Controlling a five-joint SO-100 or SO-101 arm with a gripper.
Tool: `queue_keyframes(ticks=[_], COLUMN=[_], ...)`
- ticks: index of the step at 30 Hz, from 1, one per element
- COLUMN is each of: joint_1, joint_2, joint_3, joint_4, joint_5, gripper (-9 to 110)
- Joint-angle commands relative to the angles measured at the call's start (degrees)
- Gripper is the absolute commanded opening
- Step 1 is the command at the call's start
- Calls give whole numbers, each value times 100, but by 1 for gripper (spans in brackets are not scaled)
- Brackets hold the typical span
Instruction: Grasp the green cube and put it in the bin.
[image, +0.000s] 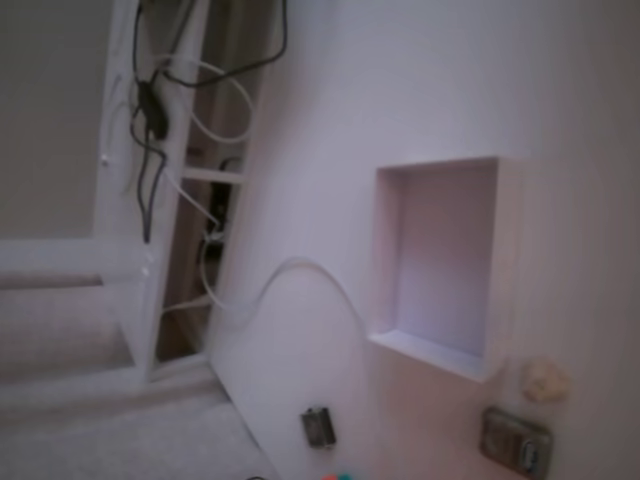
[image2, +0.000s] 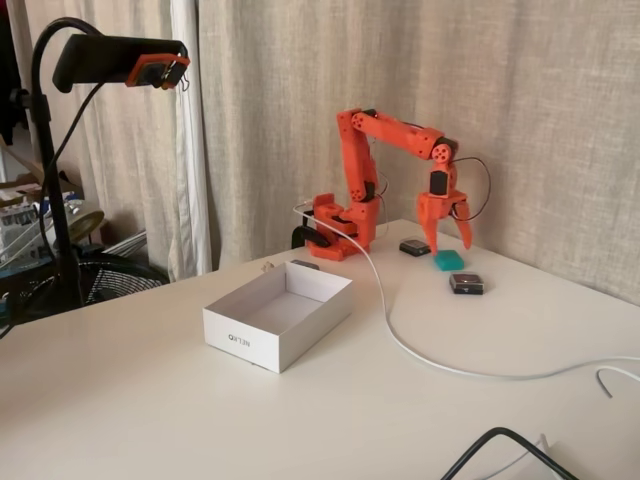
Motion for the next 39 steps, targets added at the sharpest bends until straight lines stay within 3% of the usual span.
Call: queue_keyframes(ticks=[1, 27, 39], joint_1=[-167, -369, -378], joint_2=[-9, -756, -712], joint_3=[9, 527, 571], joint_4=[26, -545, -571], joint_5=[-53, -44, -26], gripper=[32, 30, 15])
